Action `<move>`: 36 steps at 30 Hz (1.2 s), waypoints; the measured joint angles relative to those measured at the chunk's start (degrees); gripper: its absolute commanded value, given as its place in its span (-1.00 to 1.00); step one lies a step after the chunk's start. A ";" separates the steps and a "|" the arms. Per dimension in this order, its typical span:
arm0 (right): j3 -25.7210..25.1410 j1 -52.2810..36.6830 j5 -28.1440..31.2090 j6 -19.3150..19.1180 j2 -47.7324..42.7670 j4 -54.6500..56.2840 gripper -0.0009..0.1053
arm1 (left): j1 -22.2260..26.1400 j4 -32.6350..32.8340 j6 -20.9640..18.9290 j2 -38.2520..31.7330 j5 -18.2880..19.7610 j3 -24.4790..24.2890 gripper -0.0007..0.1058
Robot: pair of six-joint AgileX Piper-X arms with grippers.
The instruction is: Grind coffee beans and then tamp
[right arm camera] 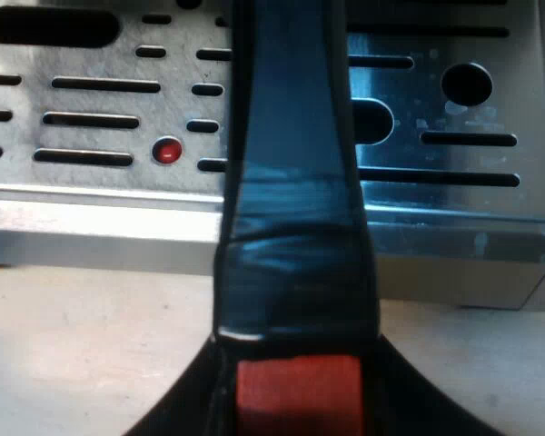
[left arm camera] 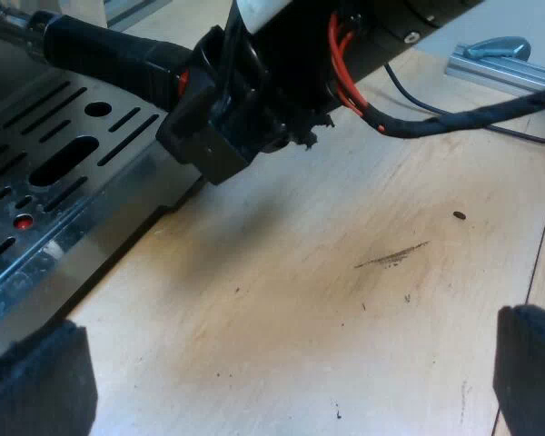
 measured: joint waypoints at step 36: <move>9.46 14.92 -1.57 -4.16 -15.42 7.59 -0.98 | 0.00 7.87 -0.35 -1.89 -4.99 -4.76 0.69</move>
